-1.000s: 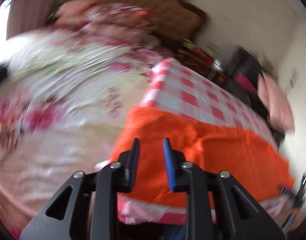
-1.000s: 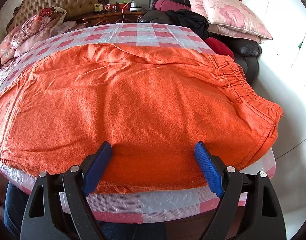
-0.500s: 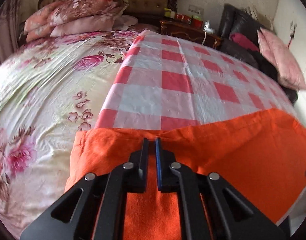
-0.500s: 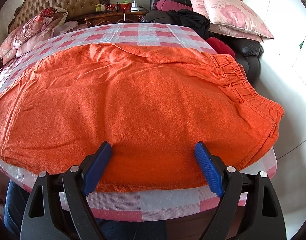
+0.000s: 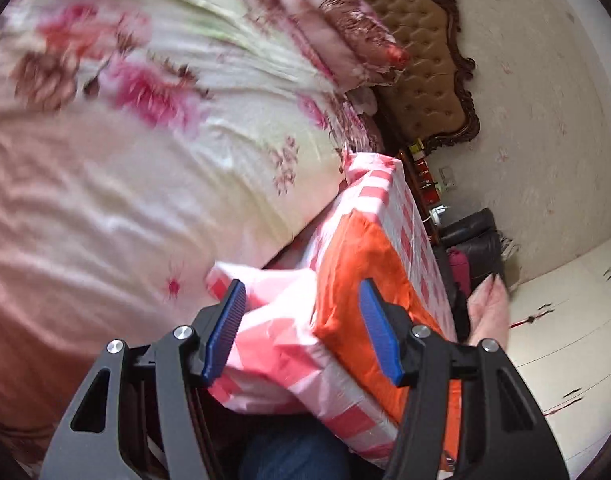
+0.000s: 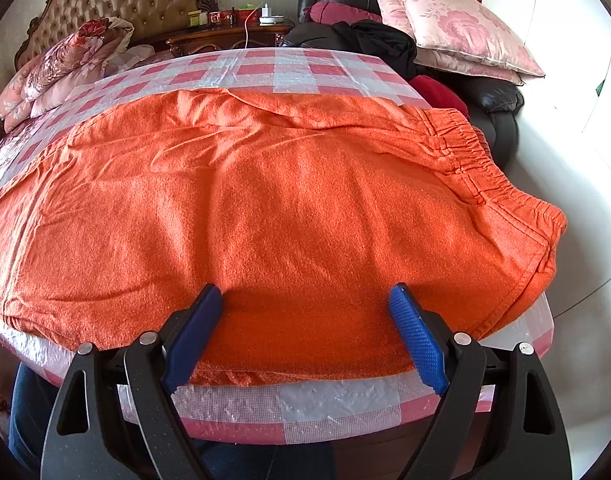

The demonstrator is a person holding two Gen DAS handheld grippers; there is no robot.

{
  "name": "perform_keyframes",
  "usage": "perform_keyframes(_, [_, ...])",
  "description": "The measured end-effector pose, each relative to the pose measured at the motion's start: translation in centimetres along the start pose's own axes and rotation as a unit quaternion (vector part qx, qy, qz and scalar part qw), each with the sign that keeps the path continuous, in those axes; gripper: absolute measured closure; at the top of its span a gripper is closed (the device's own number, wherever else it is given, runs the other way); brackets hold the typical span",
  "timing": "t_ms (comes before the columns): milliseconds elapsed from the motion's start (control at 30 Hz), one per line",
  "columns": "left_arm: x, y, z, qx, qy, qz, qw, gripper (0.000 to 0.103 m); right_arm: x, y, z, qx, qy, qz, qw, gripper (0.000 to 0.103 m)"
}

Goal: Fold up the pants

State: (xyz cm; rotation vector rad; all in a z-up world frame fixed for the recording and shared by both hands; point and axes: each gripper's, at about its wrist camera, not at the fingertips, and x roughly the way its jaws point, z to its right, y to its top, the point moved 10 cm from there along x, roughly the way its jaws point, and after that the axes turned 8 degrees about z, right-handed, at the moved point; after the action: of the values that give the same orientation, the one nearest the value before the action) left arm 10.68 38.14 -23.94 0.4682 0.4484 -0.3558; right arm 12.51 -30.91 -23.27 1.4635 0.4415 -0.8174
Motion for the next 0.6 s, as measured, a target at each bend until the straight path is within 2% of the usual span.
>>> perform_keyframes(100, [1.1, -1.5, 0.7, -0.021, -0.028, -0.029, 0.999, 0.047, -0.3, 0.3, 0.0, -0.004, -0.023, -0.003, 1.0, 0.023])
perform_keyframes(167, [1.9, -2.4, 1.1, -0.025, -0.033, -0.044, 0.9982, 0.056, -1.5, 1.4, -0.5, -0.016, -0.048, 0.018, 0.999, 0.024])
perform_keyframes(267, [2.7, -3.3, 2.1, -0.006, -0.036, -0.057, 0.9977, 0.067, -3.5, 3.1, -3.5, -0.031, -0.015, 0.043, 0.998, 0.024])
perform_keyframes(300, [2.8, -3.5, 2.5, 0.001, -0.034, -0.06, 0.9976, 0.075, -4.0, 3.5, -4.5, -0.032, -0.004, 0.047, 0.998, 0.024])
perform_keyframes(433, [3.0, -3.5, 2.4, 0.034, -0.002, -0.058, 0.9977, 0.087, -4.6, 3.7, -9.0, -0.039, 0.019, 0.048, 0.998, 0.025])
perform_keyframes(600, [2.6, -3.2, 3.1, 0.071, 0.015, -0.056, 0.9958, 0.09, -3.2, 2.5, -11.6, -0.045, 0.017, 0.021, 0.999, 0.025])
